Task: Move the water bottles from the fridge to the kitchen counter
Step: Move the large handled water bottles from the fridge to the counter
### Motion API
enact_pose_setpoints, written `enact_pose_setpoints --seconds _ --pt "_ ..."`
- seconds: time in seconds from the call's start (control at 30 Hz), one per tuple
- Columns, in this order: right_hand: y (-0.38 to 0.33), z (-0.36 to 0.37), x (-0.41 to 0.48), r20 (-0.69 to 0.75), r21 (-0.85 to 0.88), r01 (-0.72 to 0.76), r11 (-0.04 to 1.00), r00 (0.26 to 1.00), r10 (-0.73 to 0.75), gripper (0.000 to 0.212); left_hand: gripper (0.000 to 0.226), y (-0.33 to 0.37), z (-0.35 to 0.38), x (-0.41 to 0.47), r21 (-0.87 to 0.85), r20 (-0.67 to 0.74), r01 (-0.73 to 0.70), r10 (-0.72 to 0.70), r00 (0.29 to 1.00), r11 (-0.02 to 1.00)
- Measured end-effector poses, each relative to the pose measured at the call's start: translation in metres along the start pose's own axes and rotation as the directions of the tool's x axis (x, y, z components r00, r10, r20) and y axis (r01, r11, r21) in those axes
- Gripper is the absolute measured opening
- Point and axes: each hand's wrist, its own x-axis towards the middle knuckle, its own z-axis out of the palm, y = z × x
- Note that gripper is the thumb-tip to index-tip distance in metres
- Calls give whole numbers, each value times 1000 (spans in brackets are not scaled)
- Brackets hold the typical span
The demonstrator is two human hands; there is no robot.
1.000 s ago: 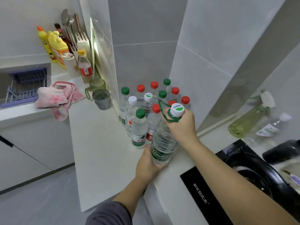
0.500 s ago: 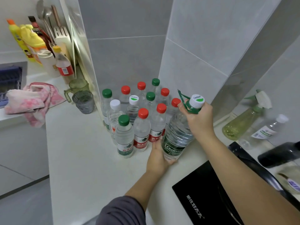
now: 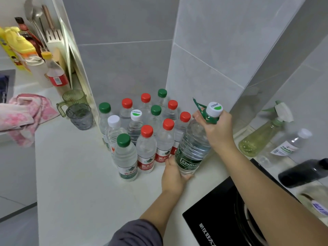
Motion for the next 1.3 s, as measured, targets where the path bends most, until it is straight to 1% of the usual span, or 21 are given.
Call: enact_pose_setpoints --seconds 0.13,0.23,0.43,0.57,0.7,0.73,0.8,0.83,0.9,1.0,1.1,1.2,1.3 --pt "1 1 0 -2 -21 16 1000 1000 -16 15 85 2 0 -2 -11 3 49 -49 999 999" --pt "3 1 2 -4 -23 18 1000 1000 -18 17 79 6 1 -4 -13 1 77 -77 997 997" --pt "7 0 2 -8 -20 50 999 999 -50 18 75 12 -1 -7 -30 -1 107 -107 994 994" --pt "6 1 -3 -34 -61 46 997 998 -48 16 80 19 -5 -13 9 12 152 -152 988 988" --pt "2 -4 -12 -7 -41 40 998 999 -40 22 75 22 -10 -18 55 45 127 -130 990 990" --pt "2 -5 -15 10 -37 36 999 999 -36 27 72 22 -12 -18 64 45 125 -129 991 990" --pt "1 -6 -20 50 -35 33 999 998 -31 47 64 23 -13 -17 88 40 135 -139 990 987" --pt "1 -6 -21 65 -27 32 999 997 -30 52 61 24 -14 -17 105 40 145 -150 988 984" --pt "3 -5 -23 83 -8 30 1000 996 -29 53 60 25 -13 -17 127 47 158 -165 985 979" --pt "5 -4 -25 84 -27 31 999 996 -29 52 67 27 -15 -18 149 62 161 -172 983 976" --pt "9 -7 -32 97 -53 14 998 995 -9 52 81 31 -22 -20 178 101 163 -182 978 971" --pt "15 -17 -47 157 -104 -11 995 987 27 73 95 29 -37 -33 268 162 141 -189 969 953" --pt "24 -29 -76 186 -241 -43 970 978 90 88 95 18 -67 -58 416 169 42 -123 978 908"
